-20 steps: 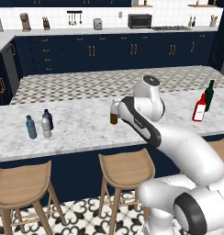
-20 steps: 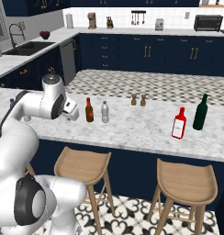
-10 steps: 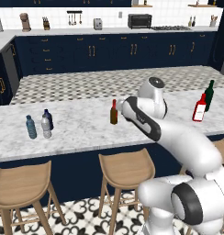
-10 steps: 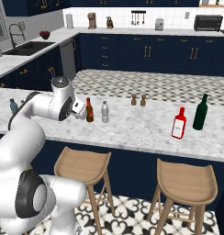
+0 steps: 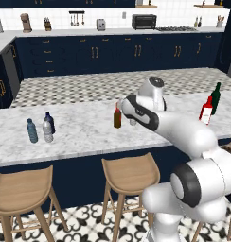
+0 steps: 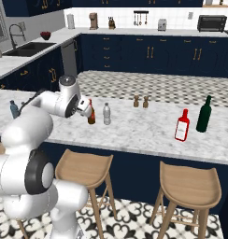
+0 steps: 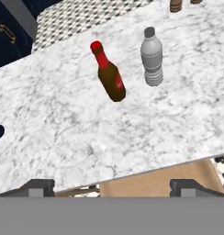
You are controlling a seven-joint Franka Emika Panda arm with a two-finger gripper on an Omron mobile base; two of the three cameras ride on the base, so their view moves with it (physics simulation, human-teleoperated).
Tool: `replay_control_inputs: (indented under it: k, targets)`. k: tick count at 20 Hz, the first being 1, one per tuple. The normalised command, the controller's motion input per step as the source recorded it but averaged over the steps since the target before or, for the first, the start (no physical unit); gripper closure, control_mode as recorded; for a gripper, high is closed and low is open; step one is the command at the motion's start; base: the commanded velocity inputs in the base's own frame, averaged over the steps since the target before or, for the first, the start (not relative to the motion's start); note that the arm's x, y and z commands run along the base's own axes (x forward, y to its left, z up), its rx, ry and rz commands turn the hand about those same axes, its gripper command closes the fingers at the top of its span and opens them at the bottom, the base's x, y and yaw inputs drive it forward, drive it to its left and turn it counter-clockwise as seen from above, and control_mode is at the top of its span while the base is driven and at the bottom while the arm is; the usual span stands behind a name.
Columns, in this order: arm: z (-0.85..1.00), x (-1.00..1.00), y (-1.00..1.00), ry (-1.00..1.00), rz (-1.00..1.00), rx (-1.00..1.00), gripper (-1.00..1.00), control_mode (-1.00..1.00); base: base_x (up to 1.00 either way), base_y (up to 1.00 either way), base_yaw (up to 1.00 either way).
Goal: Move the plastic bottles in the middle to the plastics group, and the glass bottles in the middle to the glass group.
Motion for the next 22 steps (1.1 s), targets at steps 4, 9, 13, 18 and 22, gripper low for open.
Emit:
replay_control_inputs:
  k: [4,9,13,18,22]
  targets:
    - [0.0,0.17,0.0,0.0,0.0,0.0,-1.0,-1.0,0.0,0.0,0.0]
    - [-0.01,0.2,0.18,0.0,-0.07,0.0,-1.0,-1.0,0.0,0.0,0.0]
    - [-0.04,0.26,0.16,0.0,-0.05,0.0,-1.0,-1.0,0.0,0.0,0.0]
    - [-0.03,0.3,0.04,-0.02,0.01,-0.05,-1.0,-1.0,0.0,0.0,0.0]
    - [0.11,-0.07,0.0,0.0,0.03,-0.38,-1.0,-1.0,0.0,0.0,0.0]
